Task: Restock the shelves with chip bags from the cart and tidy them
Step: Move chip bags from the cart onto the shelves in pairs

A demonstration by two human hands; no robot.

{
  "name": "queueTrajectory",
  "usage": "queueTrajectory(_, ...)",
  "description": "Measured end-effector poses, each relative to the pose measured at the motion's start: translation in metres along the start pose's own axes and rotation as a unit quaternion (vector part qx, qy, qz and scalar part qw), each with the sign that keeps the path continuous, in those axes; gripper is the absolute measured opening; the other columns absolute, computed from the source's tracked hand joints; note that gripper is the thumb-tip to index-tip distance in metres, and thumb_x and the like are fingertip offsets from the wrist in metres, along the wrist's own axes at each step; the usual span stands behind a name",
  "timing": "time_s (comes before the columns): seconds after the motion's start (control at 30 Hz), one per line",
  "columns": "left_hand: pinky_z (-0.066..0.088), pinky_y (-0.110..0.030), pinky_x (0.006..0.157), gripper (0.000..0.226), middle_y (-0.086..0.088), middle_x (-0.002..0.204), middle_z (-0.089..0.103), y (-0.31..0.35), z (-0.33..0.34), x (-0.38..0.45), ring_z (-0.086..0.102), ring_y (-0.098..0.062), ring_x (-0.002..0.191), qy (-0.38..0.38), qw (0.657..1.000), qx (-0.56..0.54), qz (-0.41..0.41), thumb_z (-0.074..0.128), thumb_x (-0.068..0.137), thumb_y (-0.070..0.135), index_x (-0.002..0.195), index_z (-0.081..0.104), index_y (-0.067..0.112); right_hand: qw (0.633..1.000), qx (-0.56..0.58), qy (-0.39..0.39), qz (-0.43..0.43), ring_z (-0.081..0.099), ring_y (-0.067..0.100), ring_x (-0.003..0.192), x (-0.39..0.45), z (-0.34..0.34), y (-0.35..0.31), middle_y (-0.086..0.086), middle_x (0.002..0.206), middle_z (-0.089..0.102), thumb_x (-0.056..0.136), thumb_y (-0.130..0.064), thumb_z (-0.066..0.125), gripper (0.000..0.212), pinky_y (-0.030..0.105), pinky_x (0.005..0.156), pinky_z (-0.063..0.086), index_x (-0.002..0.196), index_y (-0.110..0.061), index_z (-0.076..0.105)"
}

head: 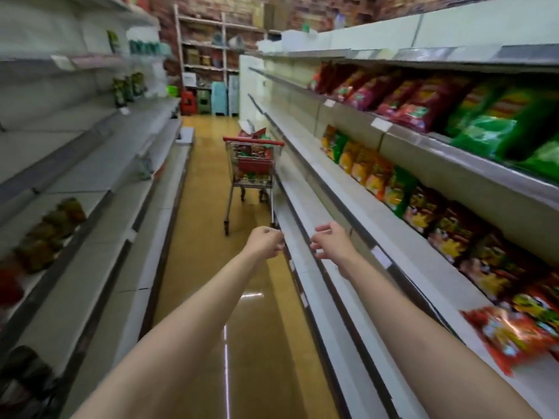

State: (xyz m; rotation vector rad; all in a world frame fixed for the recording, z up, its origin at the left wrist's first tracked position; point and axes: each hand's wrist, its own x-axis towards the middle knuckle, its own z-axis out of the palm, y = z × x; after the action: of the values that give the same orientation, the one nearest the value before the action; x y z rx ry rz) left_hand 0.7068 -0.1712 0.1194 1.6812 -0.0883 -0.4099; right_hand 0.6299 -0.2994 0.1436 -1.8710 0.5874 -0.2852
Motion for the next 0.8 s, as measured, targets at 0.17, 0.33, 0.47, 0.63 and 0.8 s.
queueTrajectory(0.17,0.052,-0.027,0.073,0.014,-0.006,0.094,0.059,-0.001,-0.049,0.065,0.06,-0.019,0.082,0.053,0.998,0.02,-0.013,0.05,0.093,0.012,0.081,0.056,0.015,0.999,-0.01,-0.051,-0.016,0.06,0.016,0.087,0.069,0.06,-0.02,0.004,0.096,0.058,0.093,-0.009,0.052,0.017,0.028,0.071,0.054,0.109,-0.015,0.05)
queueTrajectory(0.33,0.05,-0.023,0.069,0.011,-0.006,0.099,0.059,-0.007,-0.085,0.121,0.059,-0.017,0.08,0.094,0.995,0.024,-0.033,0.05,0.093,0.011,0.083,0.056,0.013,0.995,-0.019,-0.099,-0.006,0.06,0.015,0.09,0.139,0.11,-0.025,0.006,0.107,0.059,0.093,-0.011,0.054,0.017,0.026,0.069,0.053,0.11,-0.016,0.051)
queueTrajectory(0.47,0.053,-0.029,0.08,0.009,-0.006,0.103,0.059,-0.008,-0.104,0.173,0.062,-0.02,0.093,0.114,0.991,0.059,-0.049,0.052,0.095,0.015,0.101,0.057,0.009,0.99,-0.027,-0.14,-0.01,0.062,0.018,0.099,0.199,0.146,-0.026,0.008,0.113,0.059,0.094,-0.01,0.056,0.023,0.032,0.079,0.056,0.116,-0.014,0.052)
queueTrajectory(0.63,0.052,-0.029,0.078,0.006,-0.002,0.099,0.057,0.015,-0.114,0.269,0.061,-0.018,0.092,0.156,0.983,0.088,-0.038,0.051,0.096,0.018,0.092,0.055,0.015,0.984,-0.007,-0.177,-0.029,0.061,0.018,0.097,0.296,0.175,-0.047,0.009,0.113,0.058,0.094,-0.008,0.054,0.025,0.03,0.075,0.055,0.119,-0.009,0.052)
queueTrajectory(0.8,0.053,-0.027,0.077,0.011,-0.003,0.099,0.058,0.066,-0.101,0.369,0.063,-0.019,0.096,0.166,0.982,0.091,-0.029,0.052,0.096,0.017,0.085,0.054,0.019,0.982,0.02,-0.185,-0.043,0.062,0.018,0.097,0.411,0.177,-0.076,0.006,0.11,0.06,0.094,-0.01,0.054,0.019,0.03,0.076,0.056,0.112,-0.015,0.052)
